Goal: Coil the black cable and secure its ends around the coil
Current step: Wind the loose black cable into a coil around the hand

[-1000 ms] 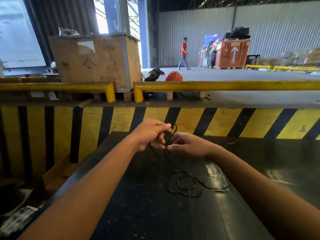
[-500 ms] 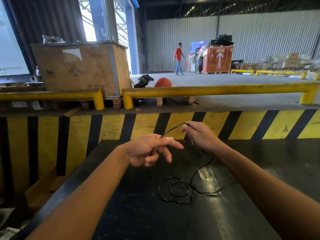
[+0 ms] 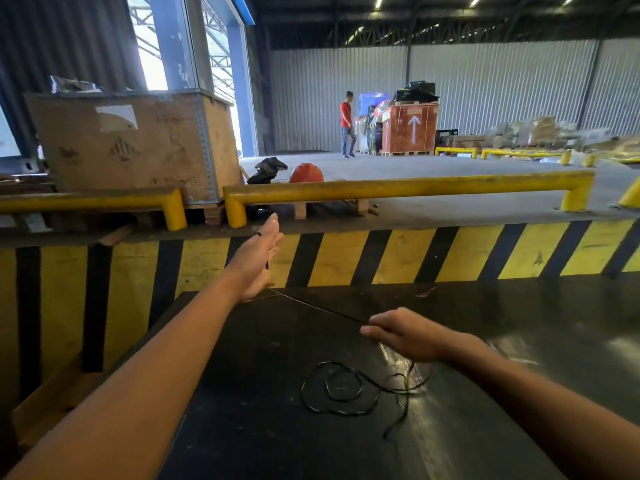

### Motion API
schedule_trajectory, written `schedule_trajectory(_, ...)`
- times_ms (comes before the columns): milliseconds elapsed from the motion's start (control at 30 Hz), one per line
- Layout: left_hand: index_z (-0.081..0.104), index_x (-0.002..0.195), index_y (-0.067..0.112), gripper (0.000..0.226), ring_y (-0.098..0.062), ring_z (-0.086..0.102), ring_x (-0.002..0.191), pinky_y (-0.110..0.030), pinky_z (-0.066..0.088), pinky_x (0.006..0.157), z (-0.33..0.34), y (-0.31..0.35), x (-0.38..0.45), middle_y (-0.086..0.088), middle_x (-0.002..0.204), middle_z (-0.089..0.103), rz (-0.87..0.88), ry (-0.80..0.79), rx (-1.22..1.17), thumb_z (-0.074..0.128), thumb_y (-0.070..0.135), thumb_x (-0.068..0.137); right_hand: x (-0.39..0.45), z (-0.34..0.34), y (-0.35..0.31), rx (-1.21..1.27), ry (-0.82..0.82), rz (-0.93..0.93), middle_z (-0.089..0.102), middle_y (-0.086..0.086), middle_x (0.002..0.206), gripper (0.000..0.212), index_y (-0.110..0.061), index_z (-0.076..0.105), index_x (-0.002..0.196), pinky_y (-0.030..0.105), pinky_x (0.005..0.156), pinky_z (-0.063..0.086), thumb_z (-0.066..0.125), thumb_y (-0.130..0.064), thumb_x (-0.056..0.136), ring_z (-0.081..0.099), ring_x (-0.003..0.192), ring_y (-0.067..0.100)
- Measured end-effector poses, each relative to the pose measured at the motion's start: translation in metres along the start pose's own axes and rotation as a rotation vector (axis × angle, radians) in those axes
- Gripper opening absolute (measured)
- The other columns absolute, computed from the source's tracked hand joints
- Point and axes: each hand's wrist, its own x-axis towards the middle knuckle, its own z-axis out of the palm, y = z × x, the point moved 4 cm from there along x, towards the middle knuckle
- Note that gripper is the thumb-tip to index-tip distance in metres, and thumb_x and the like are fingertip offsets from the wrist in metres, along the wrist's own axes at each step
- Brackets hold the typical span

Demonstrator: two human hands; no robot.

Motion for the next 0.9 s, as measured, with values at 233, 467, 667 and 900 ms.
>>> schedule_trajectory(233,0.002,0.15,0.031,0.084,-0.036,0.013,0.144,-0.075,0.016,0.102,0.002,-0.054,-0.025,-0.009,0.16,0.014,-0.571,-0.471,0.353,0.037,0.067,0.083,-0.008,-0.101,0.044,-0.152,0.285,0.047,0.056,-0.002,0.063,0.027,-0.023,0.056,0.071,0.025,0.058,0.04,0.045,-0.031,0.095,0.055,0.059,0.013)
schedule_trajectory(467,0.025,0.142,0.049,0.058,-0.035,0.042,0.133,-0.068,0.045,0.087,0.096,-0.029,-0.074,-0.004,0.145,0.046,-0.473,-1.119,-0.148,0.03,0.065,0.087,0.006,-0.081,0.061,-0.083,0.378,0.3,0.057,0.004,0.066,0.042,-0.016,0.055,0.072,0.029,0.055,0.04,0.032,-0.039,0.099,0.055,0.061,0.018)
schedule_trajectory(667,0.007,0.147,0.046,0.065,-0.033,0.02,0.143,-0.076,0.027,0.095,0.109,0.014,-0.032,-0.002,0.16,0.014,-0.022,-0.42,-0.527,0.036,0.056,0.09,-0.005,0.055,-0.001,-0.116,0.003,0.11,0.048,-0.01,0.06,0.026,-0.042,0.045,0.079,0.026,0.057,0.04,0.028,-0.054,0.095,0.057,0.06,0.007)
schedule_trajectory(900,-0.009,0.146,0.042,0.059,-0.028,0.009,0.146,-0.055,0.013,0.114,0.035,-0.04,-0.001,-0.003,0.162,0.003,-0.052,-0.158,0.564,0.024,0.052,0.099,-0.022,-0.007,0.043,-0.122,-0.124,0.214,0.059,-0.003,0.072,0.037,-0.027,0.057,0.074,0.032,0.068,0.051,0.036,-0.05,0.095,0.058,0.066,0.011)
